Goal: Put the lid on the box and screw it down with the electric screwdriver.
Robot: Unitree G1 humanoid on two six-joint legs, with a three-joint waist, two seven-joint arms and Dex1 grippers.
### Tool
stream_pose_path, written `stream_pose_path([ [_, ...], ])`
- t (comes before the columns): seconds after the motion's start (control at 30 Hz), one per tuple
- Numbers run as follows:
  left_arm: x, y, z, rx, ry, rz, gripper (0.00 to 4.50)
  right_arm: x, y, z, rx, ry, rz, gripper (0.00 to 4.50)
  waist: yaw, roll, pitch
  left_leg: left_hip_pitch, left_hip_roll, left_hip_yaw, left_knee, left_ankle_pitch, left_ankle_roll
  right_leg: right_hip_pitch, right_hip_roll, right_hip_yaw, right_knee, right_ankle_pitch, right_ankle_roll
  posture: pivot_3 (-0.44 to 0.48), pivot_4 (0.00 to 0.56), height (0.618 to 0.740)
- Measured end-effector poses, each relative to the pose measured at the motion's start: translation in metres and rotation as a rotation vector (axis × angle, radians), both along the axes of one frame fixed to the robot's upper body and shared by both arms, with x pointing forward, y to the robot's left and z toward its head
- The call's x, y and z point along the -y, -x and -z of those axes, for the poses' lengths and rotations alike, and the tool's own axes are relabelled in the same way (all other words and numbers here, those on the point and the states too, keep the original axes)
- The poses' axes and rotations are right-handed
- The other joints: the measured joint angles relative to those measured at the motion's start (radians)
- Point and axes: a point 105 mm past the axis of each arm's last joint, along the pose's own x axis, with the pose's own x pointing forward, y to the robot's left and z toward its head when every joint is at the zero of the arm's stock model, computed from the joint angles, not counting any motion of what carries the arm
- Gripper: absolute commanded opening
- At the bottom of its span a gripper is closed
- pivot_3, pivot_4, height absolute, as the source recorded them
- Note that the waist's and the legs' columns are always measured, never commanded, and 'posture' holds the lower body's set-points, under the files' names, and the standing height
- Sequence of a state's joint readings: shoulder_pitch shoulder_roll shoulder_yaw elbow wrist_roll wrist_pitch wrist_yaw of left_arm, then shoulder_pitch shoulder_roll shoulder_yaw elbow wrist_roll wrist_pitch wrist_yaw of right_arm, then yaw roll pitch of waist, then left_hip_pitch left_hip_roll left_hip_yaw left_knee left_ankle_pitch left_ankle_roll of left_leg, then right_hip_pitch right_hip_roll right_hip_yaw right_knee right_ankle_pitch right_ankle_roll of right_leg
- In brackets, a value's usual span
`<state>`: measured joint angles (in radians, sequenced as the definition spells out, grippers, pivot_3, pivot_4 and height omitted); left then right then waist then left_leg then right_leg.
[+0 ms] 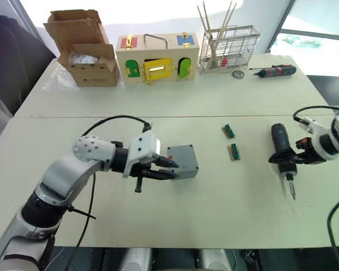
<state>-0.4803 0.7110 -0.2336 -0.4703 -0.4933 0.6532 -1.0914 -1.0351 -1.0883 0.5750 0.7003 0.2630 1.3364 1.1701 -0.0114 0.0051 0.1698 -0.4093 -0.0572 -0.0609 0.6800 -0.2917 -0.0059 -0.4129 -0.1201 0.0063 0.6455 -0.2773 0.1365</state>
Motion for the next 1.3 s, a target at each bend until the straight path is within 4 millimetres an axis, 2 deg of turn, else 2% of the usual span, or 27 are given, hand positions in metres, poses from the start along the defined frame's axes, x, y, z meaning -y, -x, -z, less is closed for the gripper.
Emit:
stream_pose_path([
  [0.03,-0.001,0.001,0.001,-0.002,0.000,-0.007,1.08,0.002,0.000,0.002,-0.010,0.013,-0.005,4.46,0.000,0.000,0.000,0.000,0.000,0.000,0.000,0.000,0.000,0.000,0.000,0.000,0.000,0.000,0.000,0.000,0.150,0.731],
  [0.13,-0.005,0.002,0.005,-0.016,-0.013,-0.033,1.08,0.003,-0.003,0.004,-0.035,0.042,-0.036,3.78,-0.001,-0.001,0.000,0.000,0.000,0.000,0.000,0.000,0.000,0.001,0.000,0.000,0.000,0.000,0.000,0.000,0.150,0.731],
  [0.27,-0.007,0.002,0.008,-0.026,-0.015,-0.052,1.08,0.008,-0.001,0.008,-0.074,0.089,-0.085,2.42,0.003,-0.001,-0.001,0.000,0.000,-0.001,0.001,0.000,-0.001,0.001,0.000,-0.001,0.000,0.000,0.000,0.000,0.150,0.731],
  [0.33,-0.007,0.002,0.008,-0.028,-0.016,-0.056,1.08,0.008,0.001,0.008,-0.092,0.098,-0.114,1.90,0.002,-0.001,-0.001,0.000,0.000,-0.002,0.001,0.000,-0.001,0.001,0.000,-0.001,0.000,0.000,0.000,0.000,0.150,0.731],
  [0.57,-0.008,-0.001,0.009,-0.030,-0.018,-0.072,1.08,0.007,0.006,0.015,-0.125,0.145,-0.186,1.90,0.008,-0.006,-0.003,0.000,0.000,-0.007,0.001,0.001,-0.002,0.004,0.000,-0.007,0.000,0.000,0.000,0.000,0.150,0.731],
  [0.73,-0.019,-0.008,0.011,-0.033,-0.053,-0.093,1.08,0.004,-0.001,0.006,-0.051,0.112,-0.173,1.90,0.014,-0.004,-0.002,0.000,-0.001,-0.006,0.001,0.002,-0.005,0.003,0.000,-0.006,0.000,0.000,0.000,0.000,0.150,0.731],
  [0.77,-0.022,-0.010,0.010,-0.035,-0.058,-0.096,1.08,-0.001,-0.007,-0.002,-0.006,0.084,-0.174,1.90,0.011,0.001,0.001,0.000,-0.001,-0.004,0.001,0.002,-0.005,0.002,0.000,-0.004,0.001,0.000,0.000,0.000,0.150,0.731],
  [0.83,-0.024,-0.015,0.006,-0.027,-0.058,-0.094,1.08,-0.011,-0.021,-0.032,0.130,0.032,-0.182,1.90,0.001,0.009,0.006,-0.001,-0.001,-0.001,-0.001,0.002,-0.005,-0.002,0.000,-0.001,0.003,0.000,0.000,0.000,0.150,0.731],
  [0.9,-0.025,-0.020,0.001,-0.019,-0.056,-0.085,1.08,-0.022,-0.032,-0.075,0.306,-0.012,-0.191,1.90,0.000,0.010,0.006,-0.005,0.000,0.000,-0.003,0.002,-0.005,-0.011,0.000,0.000,0.005,0.000,0.000,0.000,0.150,0.731],
  [0.97,-0.029,-0.024,-0.001,-0.028,-0.056,-0.086,1.08,-0.032,-0.034,-0.116,0.477,-0.063,-0.189,1.90,0.000,0.009,0.006,-0.009,0.000,-0.001,-0.004,0.002,-0.005,-0.015,0.001,-0.002,0.005,0.000,0.000,0.000,0.150,0.731],
  [1.03,-0.033,-0.032,-0.004,-0.036,-0.054,-0.095,1.08,-0.044,-0.029,-0.142,0.646,-0.140,-0.192,1.90,0.003,0.008,0.005,-0.012,0.000,-0.004,-0.003,0.002,-0.005,-0.016,0.001,-0.006,0.005,0.000,0.000,0.000,0.150,0.731],
  [1.1,-0.035,-0.040,-0.006,-0.030,-0.061,-0.103,1.08,-0.069,-0.025,-0.151,0.799,-0.240,-0.240,1.90,0.003,0.007,0.005,-0.015,0.000,-0.004,0.000,0.003,-0.005,-0.015,0.001,-0.007,0.006,0.000,0.000,0.000,0.150,0.731],
  [1.2,-0.027,-0.053,-0.011,-0.011,-0.047,-0.086,1.08,-0.126,-0.016,-0.155,1.133,-0.485,-0.317,1.90,-0.003,0.007,0.004,-0.014,0.000,-0.002,0.004,0.005,-0.008,-0.016,0.000,-0.004,0.014,0.001,0.000,0.000,0.150,0.731],
  [1.3,-0.019,-0.059,-0.011,-0.006,-0.045,-0.069,1.08,-0.155,-0.002,-0.162,1.294,-0.577,-0.312,1.90,0.006,0.007,0.005,-0.014,-0.001,-0.005,0.004,0.005,-0.009,-0.018,-0.001,-0.004,0.020,0.001,0.000,0.000,0.150,0.731],
])
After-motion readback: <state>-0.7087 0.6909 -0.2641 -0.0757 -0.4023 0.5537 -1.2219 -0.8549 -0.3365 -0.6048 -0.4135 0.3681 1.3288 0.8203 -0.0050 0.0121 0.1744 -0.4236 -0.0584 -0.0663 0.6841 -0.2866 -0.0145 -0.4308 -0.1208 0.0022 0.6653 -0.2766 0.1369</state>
